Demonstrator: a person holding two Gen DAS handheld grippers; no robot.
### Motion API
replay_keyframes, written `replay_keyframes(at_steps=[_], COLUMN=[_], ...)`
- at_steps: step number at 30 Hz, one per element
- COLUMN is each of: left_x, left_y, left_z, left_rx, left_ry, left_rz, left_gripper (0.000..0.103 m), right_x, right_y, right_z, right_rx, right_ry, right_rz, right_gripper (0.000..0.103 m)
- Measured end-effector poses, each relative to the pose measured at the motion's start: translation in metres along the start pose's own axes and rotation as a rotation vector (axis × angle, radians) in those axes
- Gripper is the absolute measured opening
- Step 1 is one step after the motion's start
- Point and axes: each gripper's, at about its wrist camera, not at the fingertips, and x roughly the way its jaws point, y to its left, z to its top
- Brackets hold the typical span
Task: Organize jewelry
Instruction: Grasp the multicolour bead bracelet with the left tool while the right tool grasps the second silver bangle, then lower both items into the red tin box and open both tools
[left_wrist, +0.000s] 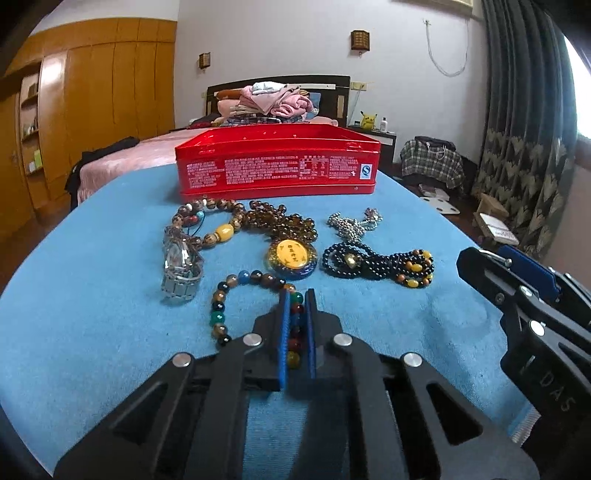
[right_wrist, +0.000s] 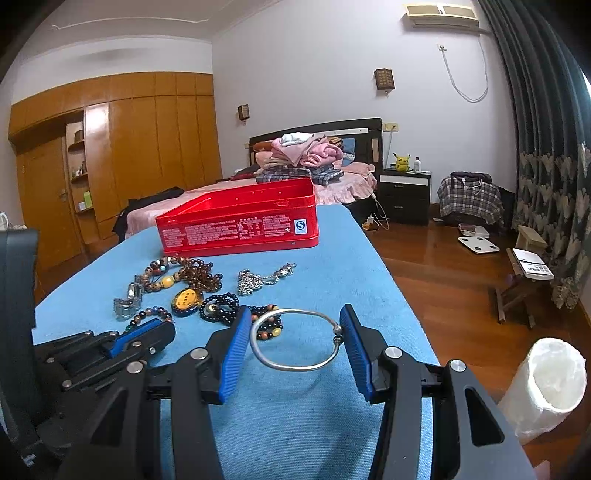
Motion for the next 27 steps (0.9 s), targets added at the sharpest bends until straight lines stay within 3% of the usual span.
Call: replay_keyframes(at_steps=[8,16,27], left_x=[-0.02,-0.04,-0.036], left_y=[0.016,0.029,0.04], left_z=[0.015,0.047,0.094], left_rx=[-0.059,-0.093,-0.134], left_ry=[-0.069,-0.155,-0.243], left_rz=[-0.018,-0.027,-0.033], left_gripper=[0.006,0.006,0.006], right_x=[-0.004,-0.003,0.02], right_y=[0.005,0.014,0.02], right_z=[0.016,0.055,0.113], right_rx=[-0.006,-0.027,-0.026], right_ry=[-0.024,-0.061,-0.115], right_rz=[0.013,0.026,0.055], right_gripper=[0.049,0.049,0.049])
